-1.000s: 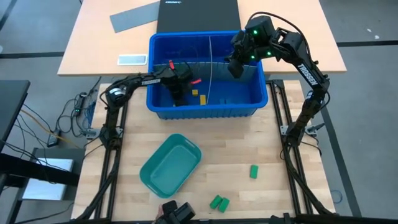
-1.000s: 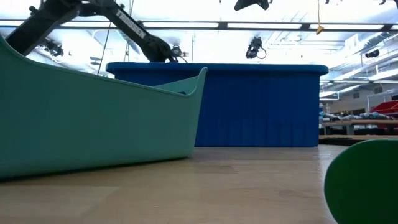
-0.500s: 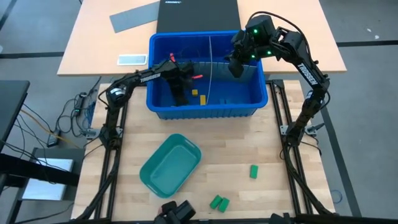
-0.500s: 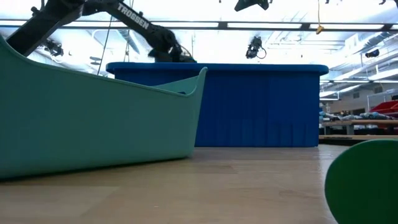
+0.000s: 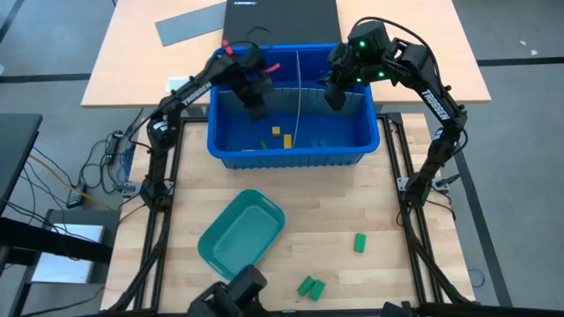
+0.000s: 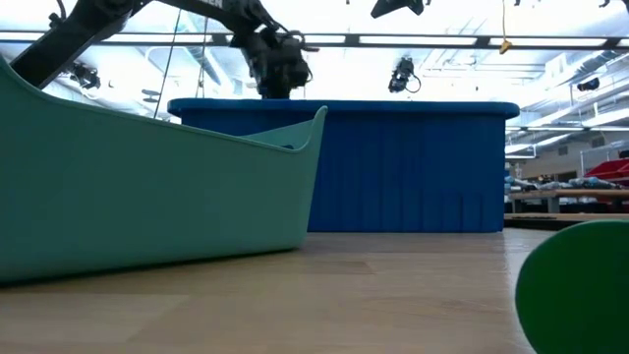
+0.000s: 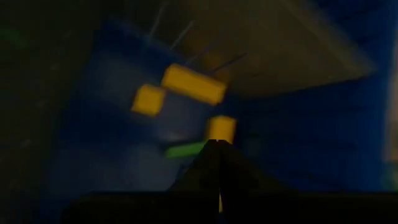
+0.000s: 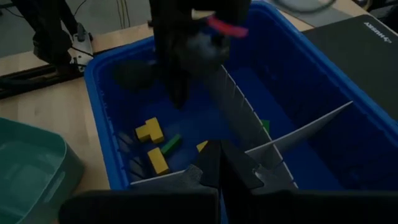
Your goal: Sort Items/Unsort Items
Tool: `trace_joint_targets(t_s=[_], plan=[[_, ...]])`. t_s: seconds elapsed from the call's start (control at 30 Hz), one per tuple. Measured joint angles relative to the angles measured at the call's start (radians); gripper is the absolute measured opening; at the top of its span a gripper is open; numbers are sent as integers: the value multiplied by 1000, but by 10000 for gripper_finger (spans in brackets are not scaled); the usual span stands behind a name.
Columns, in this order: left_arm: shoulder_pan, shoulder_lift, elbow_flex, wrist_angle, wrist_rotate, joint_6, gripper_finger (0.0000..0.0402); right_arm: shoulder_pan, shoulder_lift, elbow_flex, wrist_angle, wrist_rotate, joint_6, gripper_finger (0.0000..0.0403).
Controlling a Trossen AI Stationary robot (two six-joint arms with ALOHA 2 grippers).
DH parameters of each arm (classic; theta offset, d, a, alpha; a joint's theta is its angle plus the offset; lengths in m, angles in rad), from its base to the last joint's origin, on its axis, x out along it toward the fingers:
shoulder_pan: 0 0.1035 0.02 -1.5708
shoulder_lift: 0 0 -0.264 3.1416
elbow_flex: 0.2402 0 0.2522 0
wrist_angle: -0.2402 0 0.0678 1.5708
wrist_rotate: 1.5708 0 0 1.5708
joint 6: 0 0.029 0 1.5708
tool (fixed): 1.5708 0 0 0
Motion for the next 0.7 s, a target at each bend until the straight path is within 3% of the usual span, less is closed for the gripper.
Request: trace_joint_targets(t_s=[0.13,0.2,0.47,0.57,0.7], plan=[[43,0,54,-14,230,1,1,0,0,0,0,0,-1,0],[57,0,71,-16,272,1,1,0,0,0,0,0,-1,0],[41,0,63,-135,89,51,1,0,0,0,-3,0,-1,0],[8,0,23,-130,36,34,10,0,0,0,-3,0,3,0],[-35,0,-61,-102,-109,23,33,0,0,0,-3,-5,33,0]])
